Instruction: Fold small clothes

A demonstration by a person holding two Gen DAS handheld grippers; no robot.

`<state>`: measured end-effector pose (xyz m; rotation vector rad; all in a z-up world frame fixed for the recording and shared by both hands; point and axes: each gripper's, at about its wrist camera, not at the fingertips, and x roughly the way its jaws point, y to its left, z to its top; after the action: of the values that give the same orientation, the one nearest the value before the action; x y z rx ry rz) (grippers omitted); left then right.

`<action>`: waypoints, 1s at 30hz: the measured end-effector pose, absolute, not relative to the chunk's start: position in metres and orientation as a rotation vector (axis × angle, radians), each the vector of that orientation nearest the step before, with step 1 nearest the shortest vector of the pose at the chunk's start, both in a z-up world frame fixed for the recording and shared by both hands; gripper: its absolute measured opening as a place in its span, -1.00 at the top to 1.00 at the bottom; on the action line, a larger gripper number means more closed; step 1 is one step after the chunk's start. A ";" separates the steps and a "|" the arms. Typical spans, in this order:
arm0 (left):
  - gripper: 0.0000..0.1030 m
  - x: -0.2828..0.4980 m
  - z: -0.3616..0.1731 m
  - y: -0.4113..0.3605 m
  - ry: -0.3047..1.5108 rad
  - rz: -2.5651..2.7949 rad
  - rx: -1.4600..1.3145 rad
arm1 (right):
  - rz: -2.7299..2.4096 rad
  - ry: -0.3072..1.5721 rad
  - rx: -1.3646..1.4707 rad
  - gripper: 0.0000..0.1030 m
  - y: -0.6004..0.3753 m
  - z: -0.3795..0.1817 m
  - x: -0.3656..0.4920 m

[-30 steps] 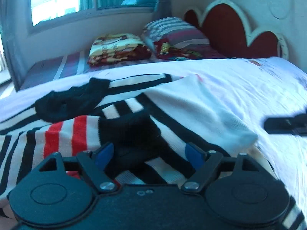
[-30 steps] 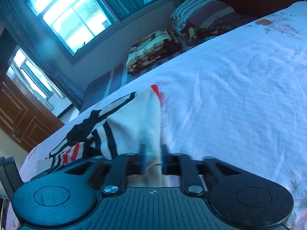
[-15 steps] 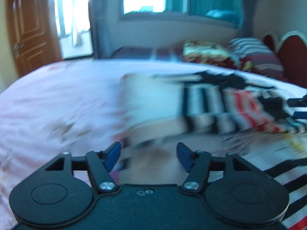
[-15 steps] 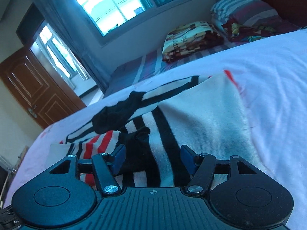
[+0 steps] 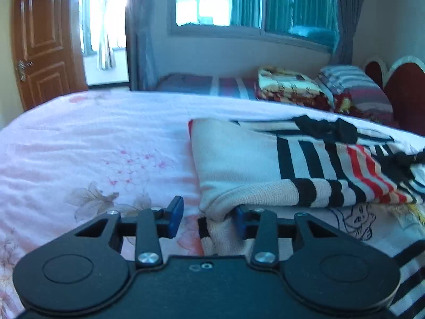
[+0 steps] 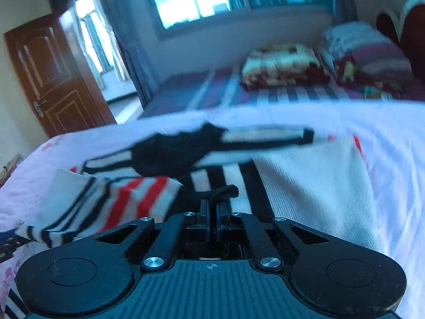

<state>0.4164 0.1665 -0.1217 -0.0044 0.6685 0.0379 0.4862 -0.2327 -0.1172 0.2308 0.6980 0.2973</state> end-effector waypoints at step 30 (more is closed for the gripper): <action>0.10 0.427 -0.134 0.168 0.737 -0.025 0.050 | 0.175 0.777 0.287 0.94 -0.240 -0.137 0.466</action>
<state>0.4272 0.1680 -0.1336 0.0496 0.7371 -0.0254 0.4661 -0.2403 -0.1373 0.2870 0.7771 0.1745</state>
